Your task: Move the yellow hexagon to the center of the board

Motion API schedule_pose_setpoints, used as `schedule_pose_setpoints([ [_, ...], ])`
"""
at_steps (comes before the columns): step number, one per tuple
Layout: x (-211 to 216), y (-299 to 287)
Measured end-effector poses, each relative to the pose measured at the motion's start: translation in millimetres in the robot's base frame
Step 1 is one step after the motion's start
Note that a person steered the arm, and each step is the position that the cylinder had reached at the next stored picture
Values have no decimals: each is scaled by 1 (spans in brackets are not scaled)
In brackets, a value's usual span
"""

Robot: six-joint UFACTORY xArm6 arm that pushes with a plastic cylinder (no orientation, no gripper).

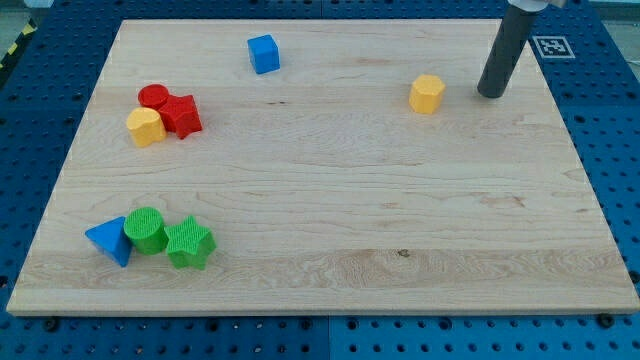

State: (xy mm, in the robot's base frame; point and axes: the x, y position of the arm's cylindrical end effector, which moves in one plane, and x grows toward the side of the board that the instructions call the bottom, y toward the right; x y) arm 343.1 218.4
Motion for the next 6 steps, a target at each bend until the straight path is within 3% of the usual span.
schedule_pose_setpoints([
  [3, -4, -69],
  [5, 30, -89],
  [6, 25, -116],
])
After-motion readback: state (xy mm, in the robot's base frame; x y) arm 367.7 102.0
